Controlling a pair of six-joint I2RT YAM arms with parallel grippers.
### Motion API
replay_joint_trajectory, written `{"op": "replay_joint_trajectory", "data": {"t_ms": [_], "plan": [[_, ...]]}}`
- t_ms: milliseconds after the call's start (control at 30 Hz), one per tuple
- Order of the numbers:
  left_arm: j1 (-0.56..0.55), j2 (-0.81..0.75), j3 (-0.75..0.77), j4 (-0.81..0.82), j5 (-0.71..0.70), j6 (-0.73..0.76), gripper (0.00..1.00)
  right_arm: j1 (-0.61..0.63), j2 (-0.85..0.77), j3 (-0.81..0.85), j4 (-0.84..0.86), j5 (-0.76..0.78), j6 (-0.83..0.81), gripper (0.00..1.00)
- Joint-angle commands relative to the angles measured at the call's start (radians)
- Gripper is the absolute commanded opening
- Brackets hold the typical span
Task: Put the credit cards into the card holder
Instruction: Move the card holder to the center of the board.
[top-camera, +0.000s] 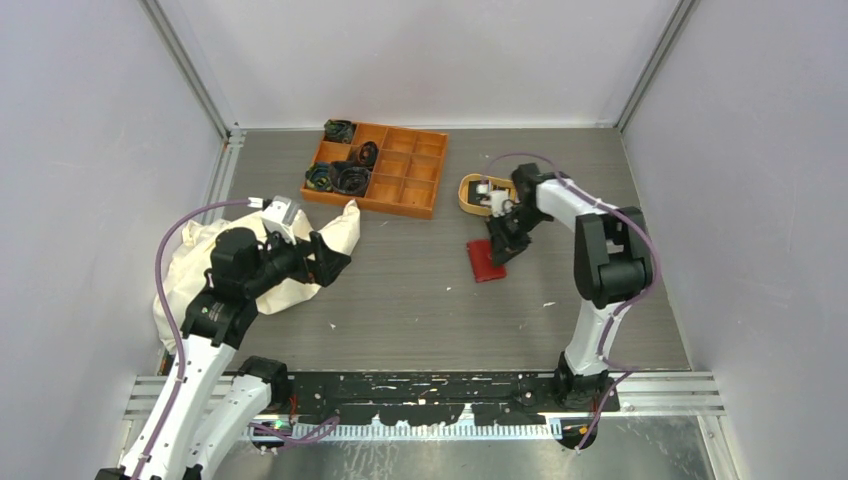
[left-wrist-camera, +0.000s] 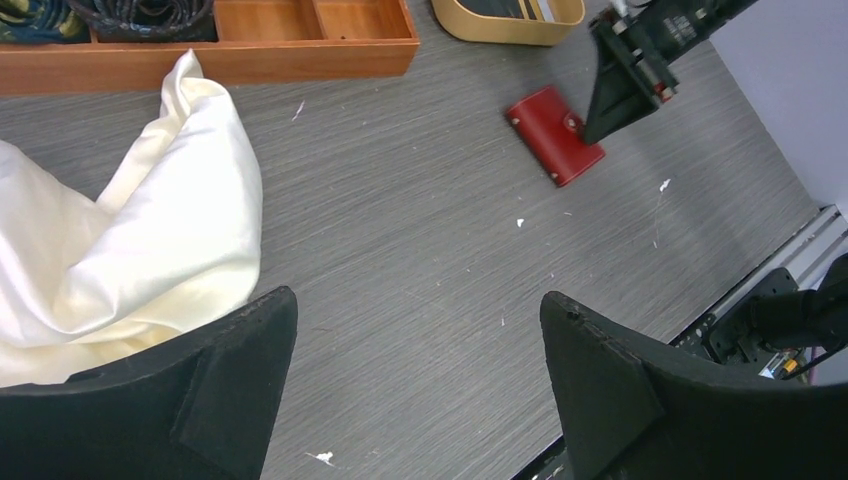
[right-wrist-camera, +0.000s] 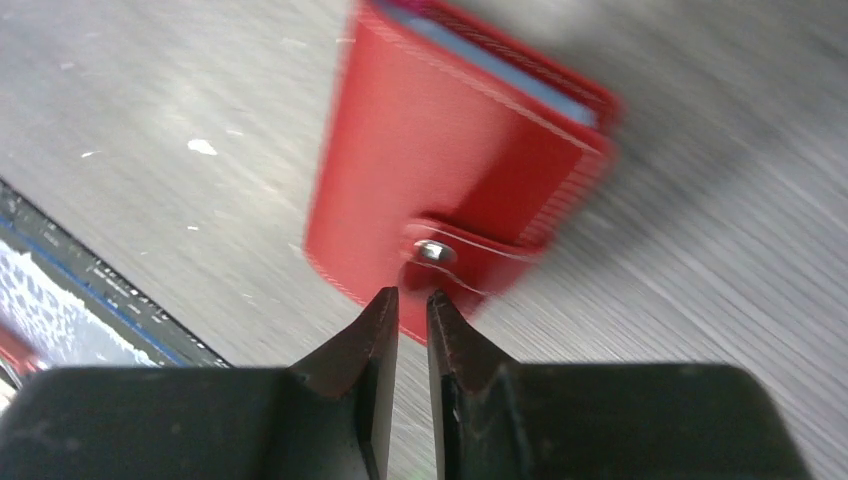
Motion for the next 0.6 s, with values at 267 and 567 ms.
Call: {"op": "replay_joint_trajectory", "data": {"t_ms": [267,567], "plan": [[0.005,0.116,-0.042,0.160,0.229,-0.169,0.82,0.366,-0.125,0.024,-0.035,-0.130,-0.131,0.39],[0.001,0.155,-0.056,0.162,0.263,-0.218,0.78,0.278,-0.436,-0.248,0.264,-0.098,-0.319,1.00]]}}
